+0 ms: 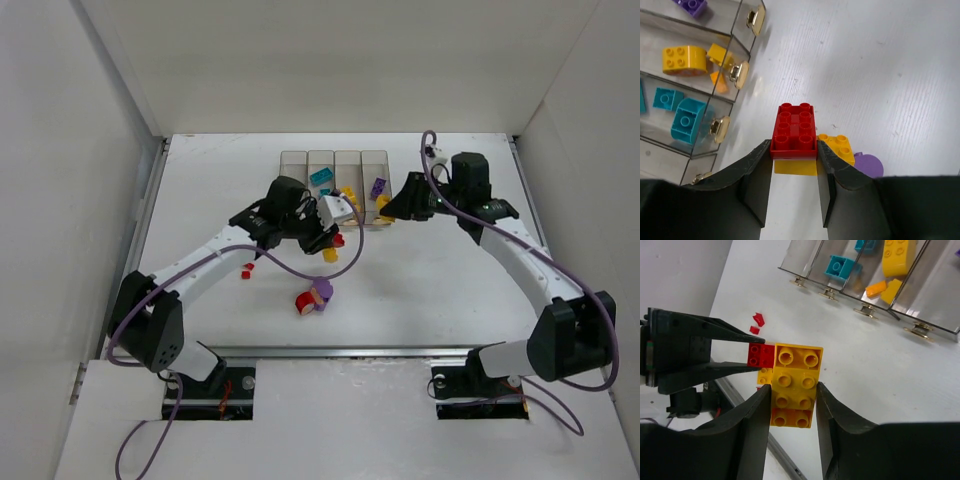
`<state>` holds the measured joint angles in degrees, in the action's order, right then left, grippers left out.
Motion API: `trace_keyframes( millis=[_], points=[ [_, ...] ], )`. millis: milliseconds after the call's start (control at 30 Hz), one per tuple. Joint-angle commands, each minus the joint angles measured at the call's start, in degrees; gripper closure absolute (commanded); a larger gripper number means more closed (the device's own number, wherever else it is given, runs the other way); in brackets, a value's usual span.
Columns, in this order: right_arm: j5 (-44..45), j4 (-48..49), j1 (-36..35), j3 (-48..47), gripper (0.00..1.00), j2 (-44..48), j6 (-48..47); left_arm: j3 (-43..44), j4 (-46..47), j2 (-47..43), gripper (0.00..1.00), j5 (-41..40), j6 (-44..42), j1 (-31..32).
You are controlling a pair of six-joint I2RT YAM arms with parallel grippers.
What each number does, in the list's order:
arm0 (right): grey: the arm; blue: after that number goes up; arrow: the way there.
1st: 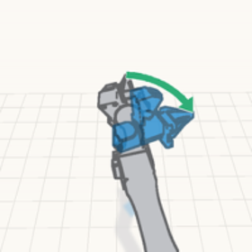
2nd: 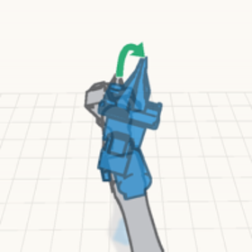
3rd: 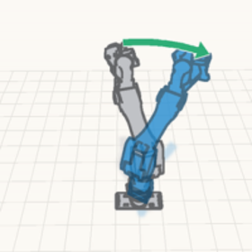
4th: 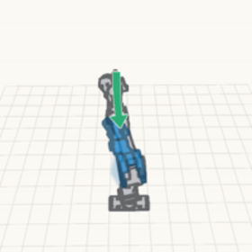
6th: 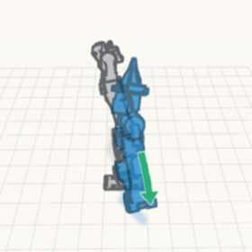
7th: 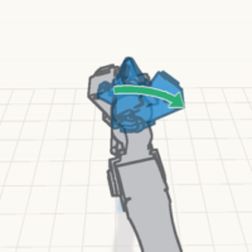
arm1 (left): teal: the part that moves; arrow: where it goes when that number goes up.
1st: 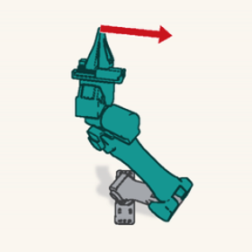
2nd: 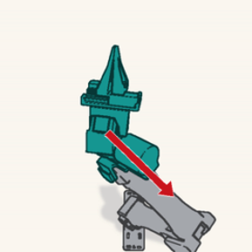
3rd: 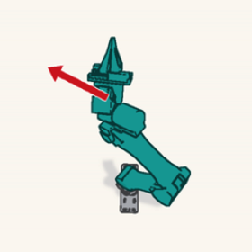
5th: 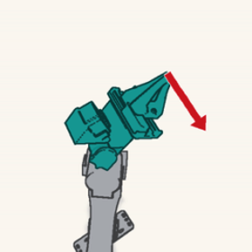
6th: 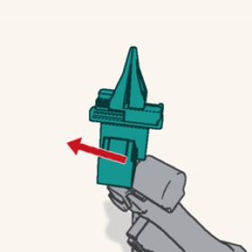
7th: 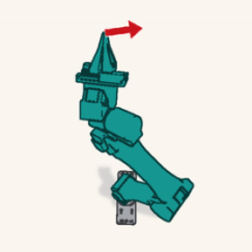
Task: Sort the legos into containers by color
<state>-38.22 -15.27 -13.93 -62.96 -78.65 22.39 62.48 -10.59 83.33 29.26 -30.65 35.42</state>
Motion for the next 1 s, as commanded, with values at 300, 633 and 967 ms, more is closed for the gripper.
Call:
trace_keyframes(
  millis=[300,633,967],
  points=[
    [12.36,-2.47,-2.76,-19.97,1.0,-13.78,-2.09,-4.82,0.56,-3.87,1.0,-2.62,2.44,-0.79],
    [21.61,-11.45,-7.25,-53.39,0.99,-45.36,-1.65,-9.3,1.1,-10.37,1.0,-5.0,6.22,-4.04],
    [22.4,-10.92,-7.25,-60.61,0.39,-53.44,0.63,-11.06,2.76,-10.91,1.0,-4.47,7.28,-5.89]
  ],
)
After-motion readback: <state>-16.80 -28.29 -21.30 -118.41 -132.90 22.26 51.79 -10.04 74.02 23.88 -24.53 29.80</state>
